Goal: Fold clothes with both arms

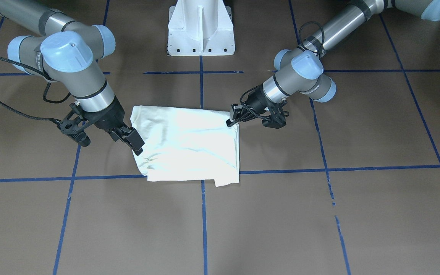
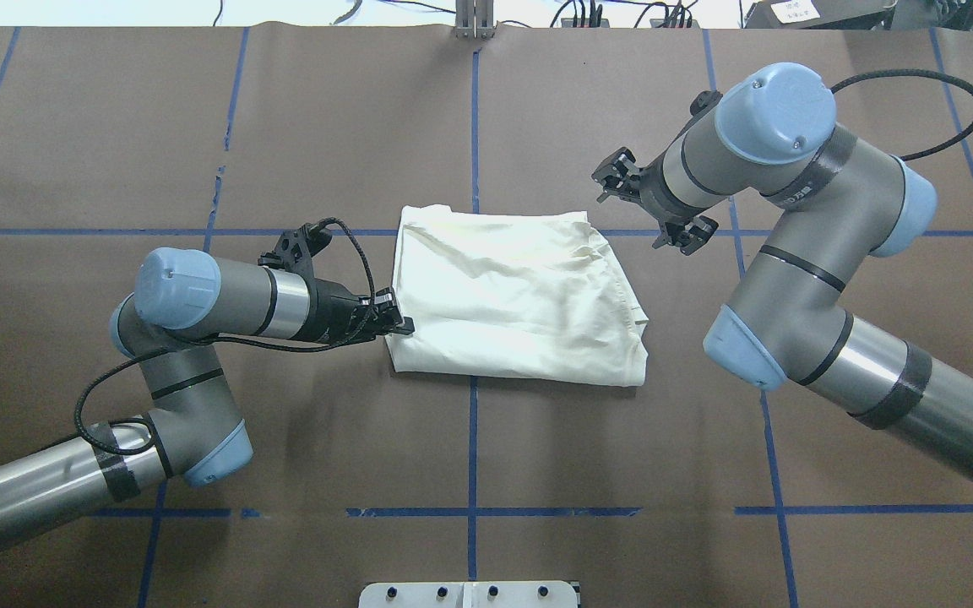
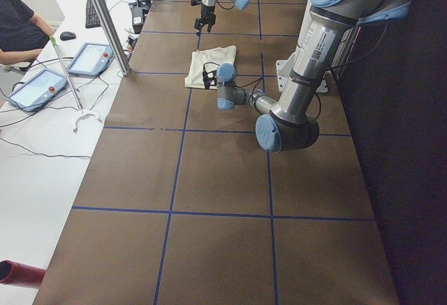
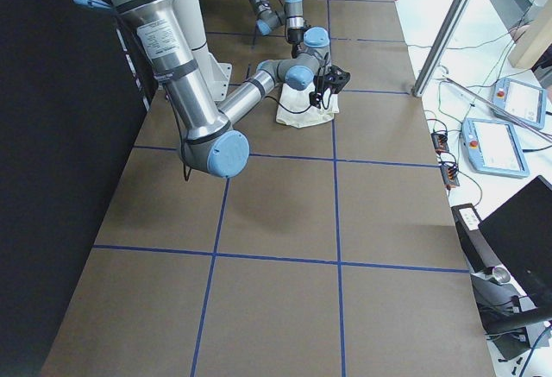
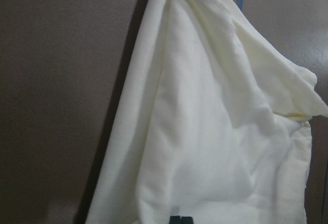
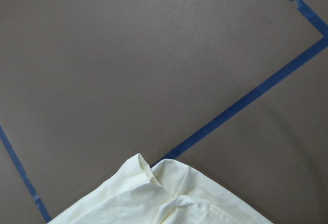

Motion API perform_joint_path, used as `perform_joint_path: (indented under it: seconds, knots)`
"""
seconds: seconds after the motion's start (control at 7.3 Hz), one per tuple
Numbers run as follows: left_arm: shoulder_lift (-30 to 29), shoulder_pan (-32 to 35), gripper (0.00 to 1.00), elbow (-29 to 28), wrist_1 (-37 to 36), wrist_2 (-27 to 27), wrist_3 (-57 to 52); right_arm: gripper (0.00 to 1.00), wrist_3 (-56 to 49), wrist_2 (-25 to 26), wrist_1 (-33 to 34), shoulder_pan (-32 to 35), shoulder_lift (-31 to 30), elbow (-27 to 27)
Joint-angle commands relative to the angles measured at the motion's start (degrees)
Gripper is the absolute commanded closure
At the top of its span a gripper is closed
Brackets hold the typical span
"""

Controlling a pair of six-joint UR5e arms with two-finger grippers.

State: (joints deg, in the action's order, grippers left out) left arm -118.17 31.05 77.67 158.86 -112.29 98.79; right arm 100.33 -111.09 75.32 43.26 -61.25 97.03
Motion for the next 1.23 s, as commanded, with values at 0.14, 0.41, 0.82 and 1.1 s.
perform_joint_path:
  seconds: [0.14,0.41,0.82,1.1]
  knots:
    - [2.06,1.11,1.0,0.64,-0.13,-0.03,0.0,0.0,-0.49,-1.32,0.01,1.03,-0.1,0.0]
    - [4.51,3.64,1.0,3.34,-0.74,-0.64,-0.08,0.0,-2.14,-2.63,0.09,2.08,-0.36,0.09]
    - [11.09,9.44,1.0,15.11,-10.84,-0.3,-0.08,0.0,-4.43,-2.99,0.71,3.14,-5.43,5.08]
    - [22.21,13.4,1.0,20.91,-10.95,-1.17,-13.09,0.0,-14.58,-7.1,0.62,8.04,-11.06,6.94]
